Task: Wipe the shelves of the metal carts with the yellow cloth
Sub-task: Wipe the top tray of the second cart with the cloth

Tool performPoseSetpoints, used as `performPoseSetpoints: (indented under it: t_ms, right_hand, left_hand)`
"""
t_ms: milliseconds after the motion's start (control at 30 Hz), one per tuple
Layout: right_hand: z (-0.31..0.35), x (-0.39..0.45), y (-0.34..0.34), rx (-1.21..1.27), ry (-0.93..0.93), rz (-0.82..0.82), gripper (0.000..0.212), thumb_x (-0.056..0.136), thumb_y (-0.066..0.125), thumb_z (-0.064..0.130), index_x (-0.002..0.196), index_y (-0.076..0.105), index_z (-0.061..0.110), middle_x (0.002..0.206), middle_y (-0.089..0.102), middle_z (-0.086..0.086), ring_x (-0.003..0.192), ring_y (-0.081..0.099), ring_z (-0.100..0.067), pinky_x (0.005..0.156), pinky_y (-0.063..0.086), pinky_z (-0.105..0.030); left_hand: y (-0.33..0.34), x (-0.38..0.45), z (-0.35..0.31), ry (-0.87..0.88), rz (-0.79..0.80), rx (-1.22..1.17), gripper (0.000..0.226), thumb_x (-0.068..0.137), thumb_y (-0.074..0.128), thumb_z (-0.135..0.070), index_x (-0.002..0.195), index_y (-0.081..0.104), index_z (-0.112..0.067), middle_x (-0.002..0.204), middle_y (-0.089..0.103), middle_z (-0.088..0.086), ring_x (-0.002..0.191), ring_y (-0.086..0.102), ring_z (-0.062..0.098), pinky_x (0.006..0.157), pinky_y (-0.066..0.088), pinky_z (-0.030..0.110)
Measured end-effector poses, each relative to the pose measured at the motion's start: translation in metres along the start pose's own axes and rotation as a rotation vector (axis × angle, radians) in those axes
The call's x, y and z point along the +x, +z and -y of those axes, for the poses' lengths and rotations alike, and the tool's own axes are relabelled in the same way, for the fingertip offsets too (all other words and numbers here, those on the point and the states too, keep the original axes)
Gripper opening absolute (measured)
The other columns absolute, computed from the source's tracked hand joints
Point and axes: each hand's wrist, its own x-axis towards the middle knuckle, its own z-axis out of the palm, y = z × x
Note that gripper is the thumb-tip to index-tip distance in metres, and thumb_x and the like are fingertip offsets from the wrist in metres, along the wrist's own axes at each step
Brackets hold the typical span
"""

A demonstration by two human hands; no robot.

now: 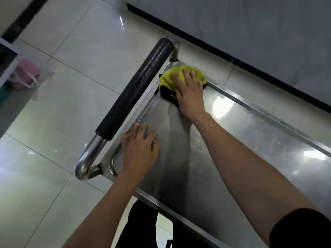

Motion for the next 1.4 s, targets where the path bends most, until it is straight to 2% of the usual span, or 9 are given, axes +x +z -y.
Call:
performPoseSetpoints:
  t_ms: [100, 300, 500, 600, 700, 900, 1000, 1233, 1400]
  right_hand:
    - [-0.001, 0.017, 0.002, -0.022, -0.03, -0.006, 0.053, 0.1, 0.04, 0.028, 0.152, 0.03, 0.033, 0.165, 0.013, -0.006, 0.152, 0.006, -0.033, 0.121, 0.007, -0.057]
    - [-0.004, 0.016, 0.001, 0.005, -0.089, -0.005, 0.049, 0.1, 0.04, 0.03, 0.149, 0.036, 0.035, 0.164, 0.016, -0.006, 0.151, 0.009, -0.031, 0.121, 0.005, -0.055]
    - [0.013, -0.013, 0.006, 0.043, -0.176, 0.055, 0.049, 0.099, 0.042, 0.03, 0.147, 0.04, 0.037, 0.163, 0.019, -0.006, 0.151, 0.011, -0.03, 0.122, 0.004, -0.053]
    - [0.032, -0.032, 0.013, 0.036, -0.213, 0.076, 0.048, 0.1, 0.041, 0.03, 0.147, 0.04, 0.038, 0.163, 0.019, -0.007, 0.151, 0.012, -0.03, 0.122, 0.004, -0.054]
    - [0.05, -0.056, 0.021, 0.037, -0.248, 0.096, 0.047, 0.101, 0.041, 0.03, 0.148, 0.039, 0.038, 0.163, 0.018, -0.007, 0.15, 0.012, -0.031, 0.122, 0.004, -0.054]
    - [0.095, -0.113, 0.038, 0.001, -0.329, 0.128, 0.05, 0.099, 0.044, 0.027, 0.148, 0.039, 0.039, 0.163, 0.017, -0.009, 0.15, 0.012, -0.033, 0.122, 0.005, -0.054]
    - [0.119, -0.149, 0.049, -0.002, -0.364, 0.143, 0.05, 0.1, 0.044, 0.025, 0.148, 0.04, 0.038, 0.163, 0.017, -0.01, 0.15, 0.01, -0.032, 0.121, 0.005, -0.054]
    - [0.15, -0.197, 0.065, -0.052, -0.381, 0.128, 0.047, 0.102, 0.04, 0.025, 0.149, 0.039, 0.036, 0.163, 0.017, -0.013, 0.151, 0.009, -0.032, 0.121, 0.006, -0.054]
    - [0.157, -0.2, 0.068, -0.064, -0.382, 0.118, 0.049, 0.101, 0.04, 0.023, 0.149, 0.04, 0.032, 0.162, 0.017, -0.015, 0.15, 0.012, -0.035, 0.119, 0.01, -0.056]
  left_hand:
    - [0.003, 0.002, -0.002, -0.025, -0.022, -0.013, 0.04, 0.1, 0.045, -0.042, 0.138, 0.055, -0.035, 0.16, 0.03, 0.0, 0.152, 0.011, 0.023, 0.122, 0.006, 0.058]
    - [0.012, 0.005, -0.005, -0.026, -0.15, -0.099, 0.034, 0.096, 0.055, -0.037, 0.125, 0.067, -0.026, 0.152, 0.044, 0.005, 0.149, 0.025, 0.027, 0.118, 0.015, 0.062]
    - [0.02, -0.01, -0.001, -0.055, -0.065, -0.03, 0.046, 0.1, 0.038, -0.048, 0.144, 0.046, -0.036, 0.163, 0.024, 0.001, 0.153, 0.007, 0.023, 0.122, 0.002, 0.058]
    - [0.022, -0.033, 0.007, -0.112, -0.144, -0.062, 0.043, 0.099, 0.041, -0.045, 0.138, 0.051, -0.032, 0.156, 0.034, 0.001, 0.147, 0.019, 0.023, 0.121, 0.009, 0.054]
    - [0.03, -0.067, 0.023, -0.147, -0.227, -0.101, 0.036, 0.097, 0.046, -0.039, 0.128, 0.061, -0.026, 0.141, 0.049, 0.002, 0.138, 0.035, 0.024, 0.117, 0.024, 0.053]
    - [0.063, -0.143, 0.064, -0.211, -0.472, -0.116, 0.017, 0.091, 0.064, -0.025, 0.101, 0.073, -0.015, 0.11, 0.064, 0.005, 0.111, 0.055, 0.028, 0.095, 0.042, 0.047]
    - [0.082, -0.18, 0.081, -0.267, -0.514, -0.151, 0.015, 0.09, 0.068, -0.027, 0.098, 0.072, -0.015, 0.11, 0.063, 0.004, 0.109, 0.055, 0.025, 0.089, 0.044, 0.043]
    - [0.116, -0.242, 0.099, -0.371, -0.559, -0.261, 0.025, 0.086, 0.073, -0.035, 0.101, 0.072, -0.015, 0.117, 0.06, 0.004, 0.113, 0.051, 0.027, 0.087, 0.046, 0.04]
    - [0.13, -0.262, 0.105, -0.308, -0.61, -0.311, 0.026, 0.089, 0.073, -0.033, 0.103, 0.074, -0.012, 0.117, 0.064, 0.005, 0.11, 0.059, 0.025, 0.096, 0.045, 0.036]
